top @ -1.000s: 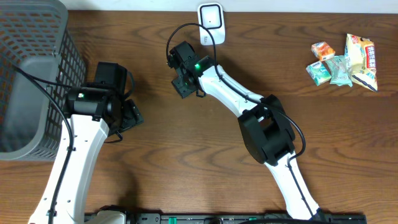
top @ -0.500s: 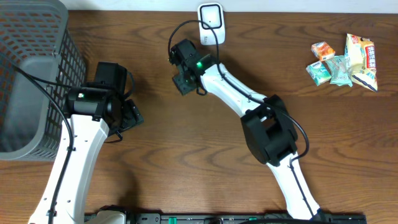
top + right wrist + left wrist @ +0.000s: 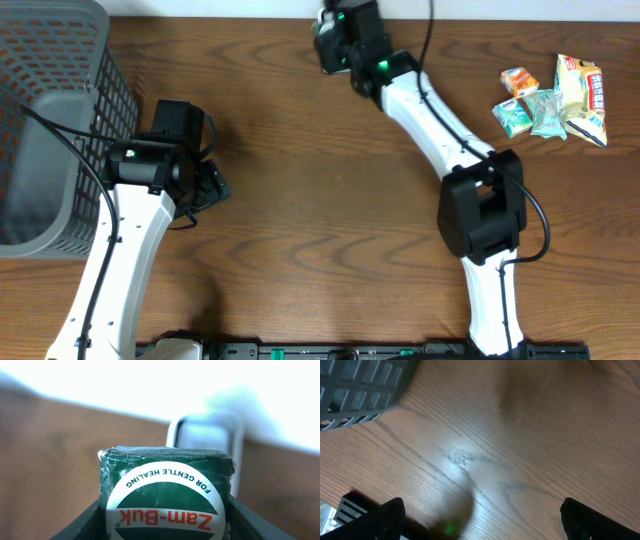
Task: Scan the item barcode
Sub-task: 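Hold the Zam-Buk tin against the scanner window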
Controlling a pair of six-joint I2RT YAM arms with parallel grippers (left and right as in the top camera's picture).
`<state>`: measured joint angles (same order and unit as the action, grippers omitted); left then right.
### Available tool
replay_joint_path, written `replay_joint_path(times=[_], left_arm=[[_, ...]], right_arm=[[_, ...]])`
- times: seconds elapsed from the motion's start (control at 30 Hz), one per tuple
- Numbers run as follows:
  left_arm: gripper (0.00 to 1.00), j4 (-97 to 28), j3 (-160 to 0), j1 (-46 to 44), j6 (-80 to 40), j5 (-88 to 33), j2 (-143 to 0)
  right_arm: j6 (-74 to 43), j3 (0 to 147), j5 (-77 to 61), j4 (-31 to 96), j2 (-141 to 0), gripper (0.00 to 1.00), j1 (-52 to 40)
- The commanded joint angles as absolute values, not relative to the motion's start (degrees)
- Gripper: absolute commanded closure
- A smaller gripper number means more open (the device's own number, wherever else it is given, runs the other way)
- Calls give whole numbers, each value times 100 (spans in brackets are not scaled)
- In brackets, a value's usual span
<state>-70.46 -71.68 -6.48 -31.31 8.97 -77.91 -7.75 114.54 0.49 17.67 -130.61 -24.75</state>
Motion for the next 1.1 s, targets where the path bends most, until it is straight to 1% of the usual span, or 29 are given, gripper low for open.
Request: replay_joint_path(times=[0.0, 0.2, 0.27, 0.57, 0.77, 0.83, 1.07], left_arm=[[2, -7061, -7146, -628, -3162, 952, -7797], [2, -7061, -7146, -628, -3162, 954, -7797], [3, -7061, -7146, -628, -3162, 952, -7797], [2, -7061, -7146, -628, -3162, 952, -7797], [2, -7061, -7146, -628, -3162, 952, -7797], [2, -7061, -7146, -628, -3162, 952, -7797], [2, -7061, -7146, -628, -3162, 952, -7797]], right_arm=[[-937, 11474, 141, 1118, -13058, 48, -2311], [-928, 11474, 224, -176, -13384, 48, -2226], [-915, 11474, 226, -574, -13539, 54, -2226], [-915, 11474, 567, -1682, -14188, 53, -2209], [-915, 11474, 565, -1774, -14289, 55, -2206], [-915, 11474, 563, -1710, -14291, 57, -2220], [-913, 11474, 569, -1367, -14344, 57, -2259]])
